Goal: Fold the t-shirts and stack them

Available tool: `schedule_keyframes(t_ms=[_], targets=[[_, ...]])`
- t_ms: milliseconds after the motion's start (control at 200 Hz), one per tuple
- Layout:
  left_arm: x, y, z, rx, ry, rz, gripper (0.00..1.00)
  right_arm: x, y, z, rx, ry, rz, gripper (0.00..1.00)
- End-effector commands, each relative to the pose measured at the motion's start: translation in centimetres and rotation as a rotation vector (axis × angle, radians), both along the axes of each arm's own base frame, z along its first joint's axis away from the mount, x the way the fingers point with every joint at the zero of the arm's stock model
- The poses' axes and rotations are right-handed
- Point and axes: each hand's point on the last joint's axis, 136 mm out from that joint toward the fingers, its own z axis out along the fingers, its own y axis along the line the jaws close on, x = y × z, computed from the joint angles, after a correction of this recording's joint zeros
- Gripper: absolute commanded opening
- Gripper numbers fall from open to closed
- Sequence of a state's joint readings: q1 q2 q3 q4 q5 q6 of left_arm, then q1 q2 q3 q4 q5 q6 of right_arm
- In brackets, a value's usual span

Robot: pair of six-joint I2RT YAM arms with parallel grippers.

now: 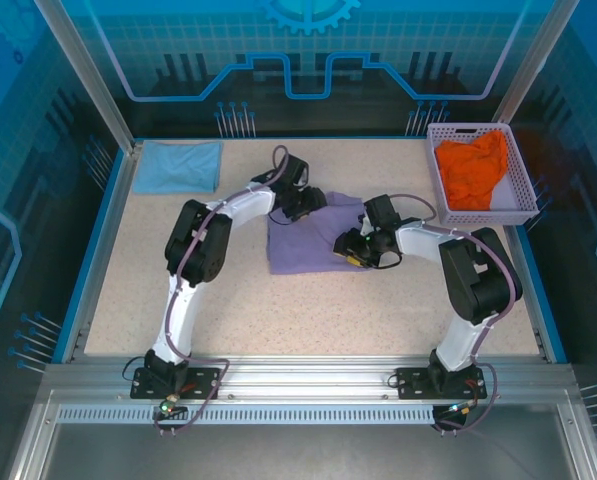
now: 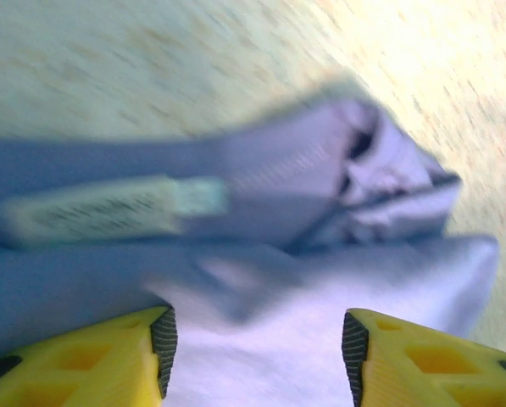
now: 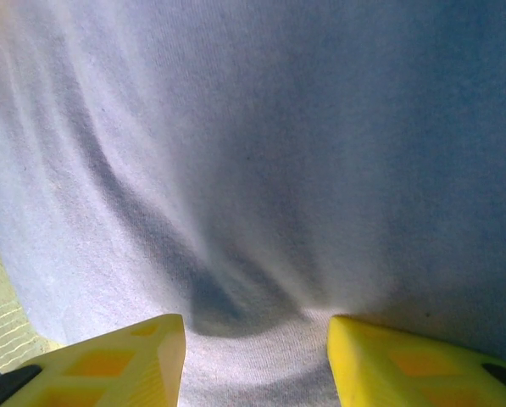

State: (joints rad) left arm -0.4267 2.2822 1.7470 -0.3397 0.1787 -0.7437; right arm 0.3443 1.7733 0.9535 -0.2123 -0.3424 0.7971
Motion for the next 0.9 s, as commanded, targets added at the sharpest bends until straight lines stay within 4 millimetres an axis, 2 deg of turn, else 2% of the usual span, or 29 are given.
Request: schedule_keyframes(t_ms=[0, 85, 215, 295, 365, 415, 470, 530, 575, 655, 730, 810, 895], targets=[[1.5, 5.0, -1.9, 0.057, 0.085, 0.130, 0.60, -1.6, -1.8, -3.2, -0.060, 0.096, -0.024, 0.50], [2.1, 5.5, -0.2, 0.012, 0.076, 0.129, 0.66, -1.5, -1.8, -3.0, -0.049, 0.099, -0.026, 0.50], [1.4, 5.9, 5.1, -0.017, -0.010, 0.101, 0.76, -1.0, -1.3, -0.8, -0.002, 0.043, -0.027, 0.51], [-0.4, 6.1, 8.2, -0.056, -0.065, 0.099, 0.80, -0.7, -1.1, 1.2, 0.003, -0.008, -0.020, 0.52], [-2.8, 5.9, 9.9, -0.104, -0.088, 0.100, 0.80, -0.6, -0.9, 2.6, 0.011, -0.039, -0.018, 0.52], [-4.9, 4.8, 10.7, -0.145, -0.098, 0.072, 0.77, -0.6, -0.8, 3.3, 0.021, -0.056, -0.017, 0.51], [-7.4, 3.0, 10.7, -0.184, -0.091, 0.021, 0.69, -0.7, -0.6, 3.6, 0.033, -0.056, -0.016, 0.48], [-10.2, 1.0, 10.0, -0.249, -0.068, -0.033, 0.54, -0.8, -0.4, 3.3, 0.033, -0.028, -0.014, 0.42], [-12.0, -0.4, 9.2, -0.300, -0.045, -0.060, 0.46, -1.0, -0.1, 2.9, 0.040, -0.010, -0.004, 0.35], [-15.3, -3.1, 6.8, -0.347, 0.018, -0.135, 0.43, -1.4, -0.1, 1.8, 0.041, 0.023, -0.007, 0.30], [-18.0, -4.4, 2.9, -0.310, 0.120, -0.187, 0.37, -2.1, -0.7, 0.5, 0.009, 0.052, -0.021, 0.28], [-20.0, -2.7, -1.8, -0.223, 0.215, -0.138, 0.34, -3.1, -1.6, -0.8, -0.018, 0.091, -0.035, 0.27], [-21.4, 1.6, -5.4, -0.063, 0.244, -0.046, 0.35, -4.8, -3.1, -2.5, -0.046, 0.142, -0.056, 0.27]])
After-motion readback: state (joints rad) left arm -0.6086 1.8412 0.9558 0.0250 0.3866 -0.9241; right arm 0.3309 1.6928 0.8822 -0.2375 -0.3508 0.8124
